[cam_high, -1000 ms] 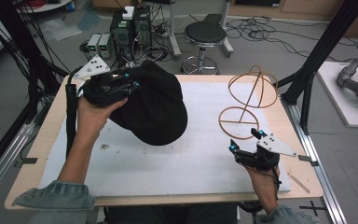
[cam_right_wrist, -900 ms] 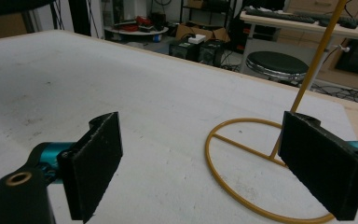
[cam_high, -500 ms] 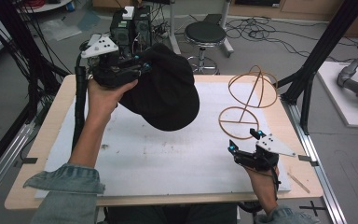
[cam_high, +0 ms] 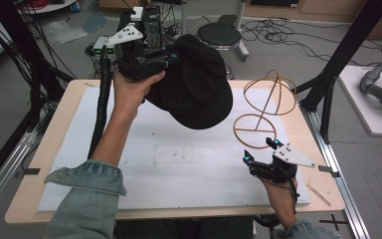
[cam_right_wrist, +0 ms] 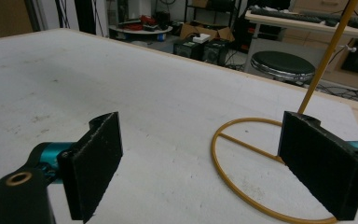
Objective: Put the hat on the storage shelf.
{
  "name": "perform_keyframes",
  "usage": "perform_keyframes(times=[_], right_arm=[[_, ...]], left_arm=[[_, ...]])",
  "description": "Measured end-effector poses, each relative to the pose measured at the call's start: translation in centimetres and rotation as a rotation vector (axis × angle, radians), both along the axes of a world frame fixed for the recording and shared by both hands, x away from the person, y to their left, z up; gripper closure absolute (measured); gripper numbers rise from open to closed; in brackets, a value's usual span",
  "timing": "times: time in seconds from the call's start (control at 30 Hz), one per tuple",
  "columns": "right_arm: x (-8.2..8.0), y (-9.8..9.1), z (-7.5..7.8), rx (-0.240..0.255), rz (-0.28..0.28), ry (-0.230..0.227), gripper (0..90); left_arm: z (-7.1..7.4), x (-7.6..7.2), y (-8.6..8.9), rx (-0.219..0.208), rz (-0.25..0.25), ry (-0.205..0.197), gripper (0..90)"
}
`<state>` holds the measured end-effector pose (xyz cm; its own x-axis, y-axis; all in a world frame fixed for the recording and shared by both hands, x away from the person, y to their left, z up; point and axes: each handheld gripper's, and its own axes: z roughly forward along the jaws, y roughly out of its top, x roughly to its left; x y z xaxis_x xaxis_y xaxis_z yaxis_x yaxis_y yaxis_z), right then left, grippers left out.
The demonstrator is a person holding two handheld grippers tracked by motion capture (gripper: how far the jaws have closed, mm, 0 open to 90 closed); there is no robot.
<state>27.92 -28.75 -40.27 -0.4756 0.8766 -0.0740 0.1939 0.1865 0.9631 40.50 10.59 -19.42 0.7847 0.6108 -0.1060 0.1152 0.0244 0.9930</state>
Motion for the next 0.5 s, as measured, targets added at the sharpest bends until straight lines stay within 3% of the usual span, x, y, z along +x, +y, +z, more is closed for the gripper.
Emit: perform_keyframes(times=[0.5], right_arm=[[-0.1, 0.0, -0.1, -0.002, 0.004, 0.006, 13.5]], left_arm=[[1.6, 1.9, -3.4, -0.063, -0.073, -0.023, 74.2]])
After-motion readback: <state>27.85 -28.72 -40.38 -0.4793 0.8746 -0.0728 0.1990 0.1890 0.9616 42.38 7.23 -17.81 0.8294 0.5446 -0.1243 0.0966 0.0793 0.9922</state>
